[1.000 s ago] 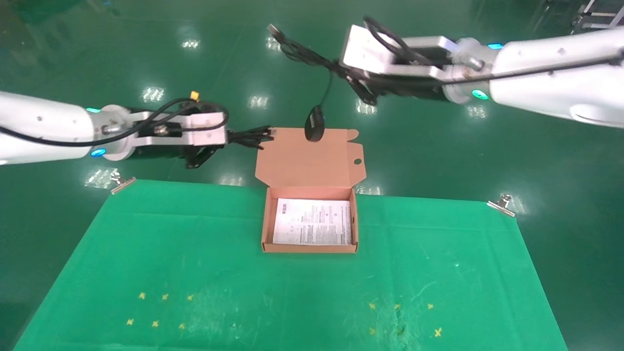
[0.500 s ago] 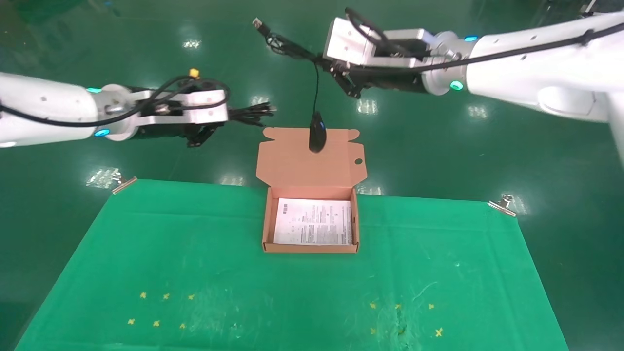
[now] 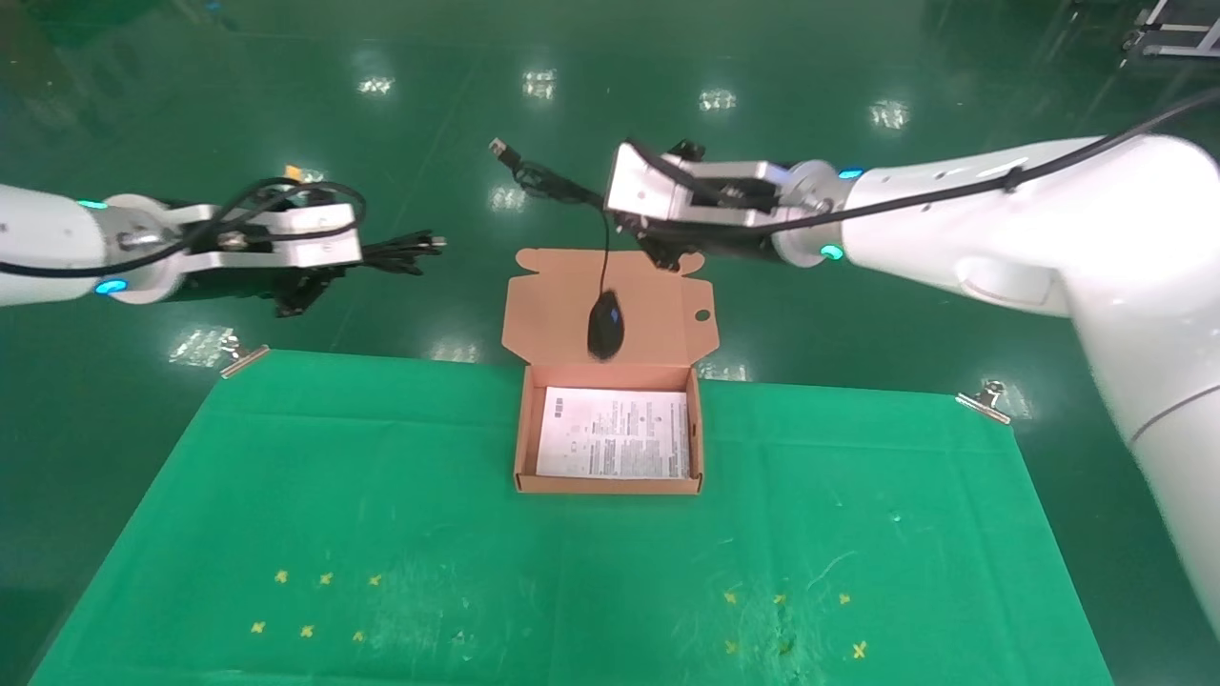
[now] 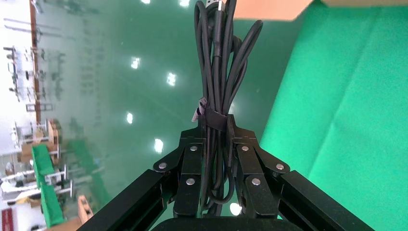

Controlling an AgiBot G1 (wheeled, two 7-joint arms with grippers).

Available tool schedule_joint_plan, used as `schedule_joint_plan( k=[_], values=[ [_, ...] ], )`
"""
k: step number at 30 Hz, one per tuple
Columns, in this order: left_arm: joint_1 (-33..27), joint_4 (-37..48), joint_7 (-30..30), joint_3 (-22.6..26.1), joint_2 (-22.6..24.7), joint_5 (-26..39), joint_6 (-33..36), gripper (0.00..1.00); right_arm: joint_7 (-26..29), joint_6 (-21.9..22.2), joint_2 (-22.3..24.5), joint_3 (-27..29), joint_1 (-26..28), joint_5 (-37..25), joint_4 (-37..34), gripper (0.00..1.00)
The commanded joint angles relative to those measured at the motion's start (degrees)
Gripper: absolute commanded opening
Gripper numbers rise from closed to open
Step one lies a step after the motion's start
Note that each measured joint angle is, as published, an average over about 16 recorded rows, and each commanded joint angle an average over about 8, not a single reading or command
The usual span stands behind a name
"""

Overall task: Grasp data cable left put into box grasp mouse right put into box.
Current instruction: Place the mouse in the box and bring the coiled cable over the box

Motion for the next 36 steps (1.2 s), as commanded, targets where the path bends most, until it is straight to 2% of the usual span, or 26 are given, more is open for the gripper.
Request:
schedule_joint_plan(
  k=[1, 9, 16, 24, 25, 32, 33, 36],
  values=[
    [-0.23, -0.85, -1.57, 0.08, -0.7, 1.2, 0.68, 0.0, -0.76, -0.11, -0.59, -0.41, -0.48, -0.02, -0.98, 0.0],
    [0.2, -5.23, -7.92, 0.95, -2.32, 6.91, 3.76, 0.0, 1.35, -0.23, -1.32, -3.62, -4.36, 3.4, -0.38, 0.0],
    [0.78, -7.51, -10.29, 1.06, -2.64, 8.35, 4.61, 0.0, 6.22, 3.96, -1.41, -6.91, -7.81, 6.73, -0.5, 0.0],
    [1.03, -8.32, -11.0, 1.06, -2.8, 8.76, 4.83, 0.0, 11.23, 7.3, -1.34, -11.14, -10.01, 8.37, -4.66, 0.0],
    [1.04, -8.36, -11.03, 1.06, -2.8, 8.78, 4.84, 0.0, 11.52, 7.42, -1.33, -11.63, -10.05, 8.53, -5.0, 0.03],
    [1.09, -8.55, -11.12, 1.08, -2.84, 8.89, 4.9, 0.0, 12.02, 7.78, -1.3, -13.56, -10.15, 9.89, -5.75, 0.89],
    [1.09, -8.57, -11.12, 1.09, -2.84, 8.9, 4.91, 0.0, 12.06, 7.8, -1.24, -13.65, -10.19, 10.09, -5.76, 0.99],
    [1.23, -8.62, -11.11, 1.14, -2.7, 8.85, 4.87, 0.0, 12.15, 7.82, -0.92, -13.88, -10.32, 10.6, -5.44, 1.0]
  ],
)
